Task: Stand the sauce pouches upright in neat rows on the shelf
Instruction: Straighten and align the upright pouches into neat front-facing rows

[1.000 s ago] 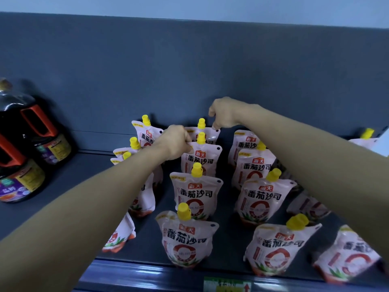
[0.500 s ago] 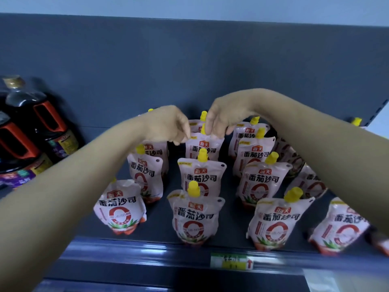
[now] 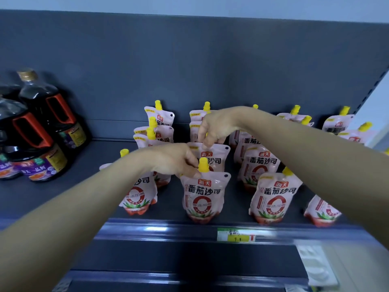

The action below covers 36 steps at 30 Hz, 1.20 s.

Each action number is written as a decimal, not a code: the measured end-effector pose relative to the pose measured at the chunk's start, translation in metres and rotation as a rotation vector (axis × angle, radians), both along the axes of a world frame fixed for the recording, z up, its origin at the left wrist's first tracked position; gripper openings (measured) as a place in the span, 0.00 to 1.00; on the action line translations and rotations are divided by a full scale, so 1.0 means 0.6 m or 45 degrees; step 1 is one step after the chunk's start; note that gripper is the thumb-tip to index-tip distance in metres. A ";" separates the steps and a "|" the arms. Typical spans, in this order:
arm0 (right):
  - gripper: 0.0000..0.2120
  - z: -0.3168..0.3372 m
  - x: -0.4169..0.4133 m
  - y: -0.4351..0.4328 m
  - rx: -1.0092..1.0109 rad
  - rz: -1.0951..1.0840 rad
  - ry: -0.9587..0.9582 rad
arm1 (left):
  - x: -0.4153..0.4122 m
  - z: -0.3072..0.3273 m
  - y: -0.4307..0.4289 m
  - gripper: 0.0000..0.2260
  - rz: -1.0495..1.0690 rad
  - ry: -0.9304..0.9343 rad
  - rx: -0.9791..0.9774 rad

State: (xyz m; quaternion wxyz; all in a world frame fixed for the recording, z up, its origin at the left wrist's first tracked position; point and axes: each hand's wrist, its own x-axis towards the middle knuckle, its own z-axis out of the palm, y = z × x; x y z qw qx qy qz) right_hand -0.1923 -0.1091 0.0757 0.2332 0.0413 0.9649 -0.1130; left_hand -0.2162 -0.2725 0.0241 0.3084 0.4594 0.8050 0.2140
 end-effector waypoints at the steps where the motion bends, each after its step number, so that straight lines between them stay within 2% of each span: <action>1: 0.09 -0.001 0.002 0.000 0.015 -0.006 -0.001 | 0.004 -0.001 0.000 0.09 0.012 -0.010 0.023; 4: 0.18 -0.002 0.005 0.000 0.096 -0.012 0.016 | 0.015 0.000 -0.001 0.13 0.050 -0.005 0.061; 8: 0.19 -0.004 0.009 -0.004 0.196 0.016 0.075 | 0.020 -0.009 0.001 0.21 0.091 0.005 0.130; 10: 0.19 -0.005 0.010 -0.006 0.208 0.017 0.084 | 0.021 -0.015 0.000 0.18 0.088 0.013 0.150; 13: 0.18 -0.005 0.011 -0.007 0.209 0.009 0.085 | 0.021 -0.013 -0.009 0.03 0.060 -0.041 0.114; 14: 0.18 -0.006 0.011 -0.007 0.206 0.004 0.085 | 0.020 -0.013 -0.013 0.02 0.036 -0.035 0.078; 17: 0.18 -0.008 0.012 -0.005 0.181 -0.015 0.095 | 0.015 -0.017 -0.021 0.07 0.014 0.104 -0.006; 25: 0.18 -0.011 0.007 -0.003 0.203 -0.006 0.084 | 0.021 -0.011 -0.015 0.09 -0.070 0.302 -0.055; 36: 0.18 -0.013 0.001 0.000 0.190 -0.009 0.083 | 0.019 -0.012 -0.014 0.13 -0.083 0.273 -0.060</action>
